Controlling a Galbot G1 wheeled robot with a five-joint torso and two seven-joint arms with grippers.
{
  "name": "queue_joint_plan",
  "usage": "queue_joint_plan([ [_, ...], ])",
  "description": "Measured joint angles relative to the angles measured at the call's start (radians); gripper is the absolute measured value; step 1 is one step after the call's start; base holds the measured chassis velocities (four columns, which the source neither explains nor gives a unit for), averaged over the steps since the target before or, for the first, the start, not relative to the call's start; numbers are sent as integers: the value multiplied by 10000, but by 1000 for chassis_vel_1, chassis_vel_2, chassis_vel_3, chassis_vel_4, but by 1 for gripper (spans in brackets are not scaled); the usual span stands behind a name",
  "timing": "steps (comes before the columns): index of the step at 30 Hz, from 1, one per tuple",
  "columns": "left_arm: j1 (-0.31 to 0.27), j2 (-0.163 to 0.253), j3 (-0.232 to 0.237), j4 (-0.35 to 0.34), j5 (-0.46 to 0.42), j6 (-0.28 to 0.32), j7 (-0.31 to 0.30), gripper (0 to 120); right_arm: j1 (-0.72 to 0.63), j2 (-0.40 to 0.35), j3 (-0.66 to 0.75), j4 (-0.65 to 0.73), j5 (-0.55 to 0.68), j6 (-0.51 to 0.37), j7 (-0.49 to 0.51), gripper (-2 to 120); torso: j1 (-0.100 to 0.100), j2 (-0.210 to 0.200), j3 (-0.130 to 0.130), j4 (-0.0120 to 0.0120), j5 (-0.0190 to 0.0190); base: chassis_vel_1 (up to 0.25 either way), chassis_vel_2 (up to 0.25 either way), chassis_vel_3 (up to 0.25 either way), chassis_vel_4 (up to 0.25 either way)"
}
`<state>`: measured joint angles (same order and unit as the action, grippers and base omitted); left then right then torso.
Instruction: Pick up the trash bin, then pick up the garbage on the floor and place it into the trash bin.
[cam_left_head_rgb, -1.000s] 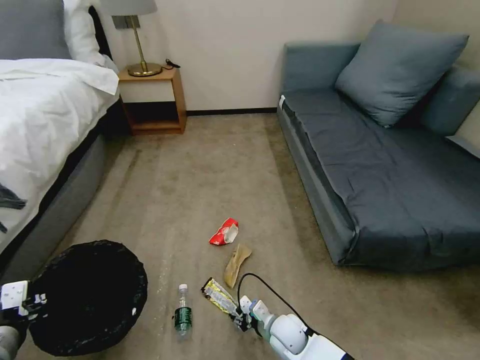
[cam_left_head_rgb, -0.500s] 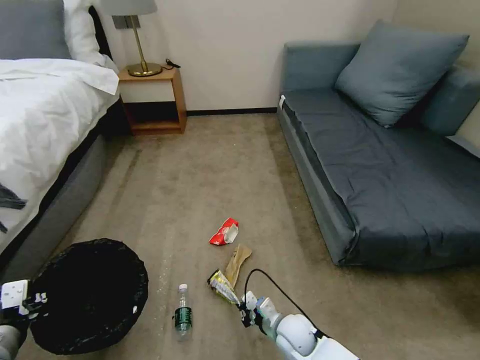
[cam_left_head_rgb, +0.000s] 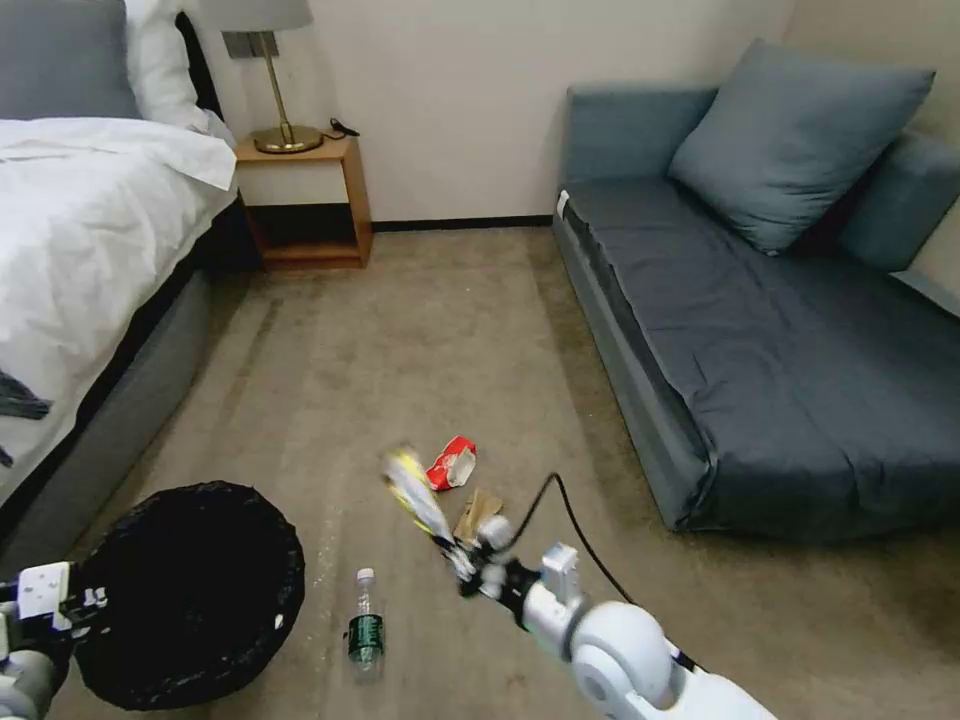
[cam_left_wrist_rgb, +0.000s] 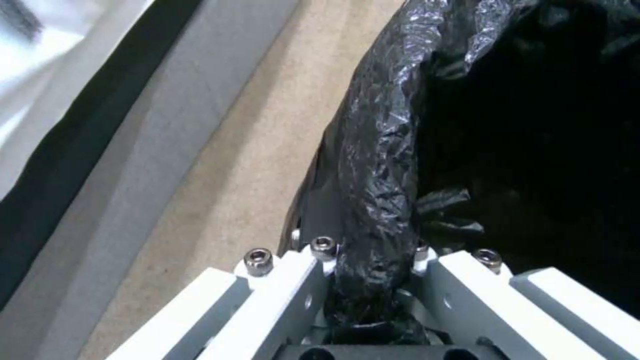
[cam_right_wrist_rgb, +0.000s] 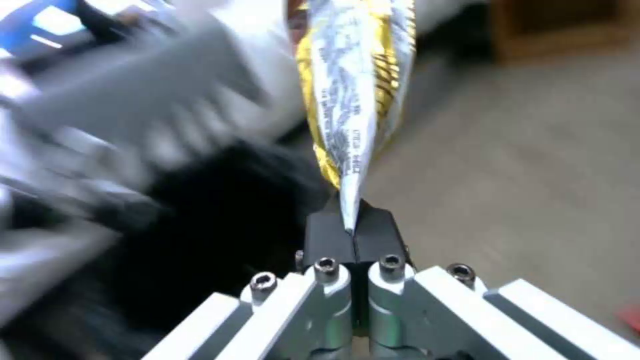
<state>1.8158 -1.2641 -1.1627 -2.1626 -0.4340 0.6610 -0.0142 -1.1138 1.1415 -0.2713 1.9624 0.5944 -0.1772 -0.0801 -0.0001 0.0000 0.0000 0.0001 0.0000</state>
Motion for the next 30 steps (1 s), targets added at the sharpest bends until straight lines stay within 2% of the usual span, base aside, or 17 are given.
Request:
queue_joint_plan([
  [1, 0, 0, 0, 0, 0, 0, 0, 3, 0, 0, 0, 0, 0, 0, 0, 0, 0, 0, 0, 0, 0, 0, 0, 0, 0],
  [3, -13, -22, 121, -61, 48, 31, -13, 3, 808, 342, -1099, 63, 39, 147, -162, 0, 0, 0, 0, -2, -1, 0, 0, 0, 0],
  [5, -16, -35, 151, -81, 64, 41, -14, 3, 1018, 446, -1334, -11, -27, 147, -183, 0, 0, 1, 0, 0, -2, 0, 0, 0, 0],
  [8, -13, -86, 276, -126, 90, 59, -15, 3, 2132, 1034, -2473, -945, -203, 142, -159, 0, 0, 0, 1, -2, -1, 0, 0, 0, 0],
  [9, -13, -86, 276, -126, 90, 59, -15, 3, 2132, 1034, -2473, -945, -203, 142, -159, 0, 0, 0, 1, -2, -1, 0, 0, 0, 0],
  [12, 25, -119, 348, -183, 99, 76, -14, 3, 3378, 1818, -3387, -2164, -211, 278, -115, 0, 0, 1, 1, 0, -3, 0, 0, 0, 0],
  [13, 25, -119, 348, -183, 99, 76, -14, 3, 3378, 1818, -3387, -2164, -211, 278, -115, 0, 0, 1, 1, 0, -3, 0, 0, 0, 0],
  [15, 71, -134, 356, -302, 84, 97, -10, 3, 3979, 2385, -3757, -2832, -205, 332, -47, 0, 0, 0, 1, 1, -3, 0, 0, 0, 0],
  [19, 97, -184, 360, -459, 56, 121, 1, 3, 4294, 2863, -3929, -3300, -171, 345, -9, 0, 1, 0, 1, 0, -2, 0, 0, 0, 0],
  [25, 147, -234, 366, -607, 39, 143, 9, 3, 4198, 2882, -3930, -3445, -198, 335, -96, 0, 1, 0, 1, -2, -2, 0, 0, 0, 0],
  [27, 203, -250, 364, -674, -7, 149, 12, 3, 4054, 2866, -3857, -3490, -287, 339, -126, 8, 0, 0, 0, -2, -1, 0, 0, 0, 0],
  [28, 203, -250, 364, -674, -7, 149, 12, 3, 4054, 2866, -3857, -3490, -287, 339, -126, 8, 0, 0, 0, -2, -1, 0, 0, 0, 0],
  [29, 245, -273, 361, -719, -90, 157, 14, 3, 3949, 2829, -3792, -3490, -328, 343, -147, 17, 0, 0, 0, -2, -1, 0, 0, 0, 0],
  [30, 245, -273, 361, -719, -90, 157, 14, 3, 3949, 2829, -3792, -3490, -328, 343, -147, 17, 0, 0, 0, -2, -1, 0, 0, 0, 0],
])
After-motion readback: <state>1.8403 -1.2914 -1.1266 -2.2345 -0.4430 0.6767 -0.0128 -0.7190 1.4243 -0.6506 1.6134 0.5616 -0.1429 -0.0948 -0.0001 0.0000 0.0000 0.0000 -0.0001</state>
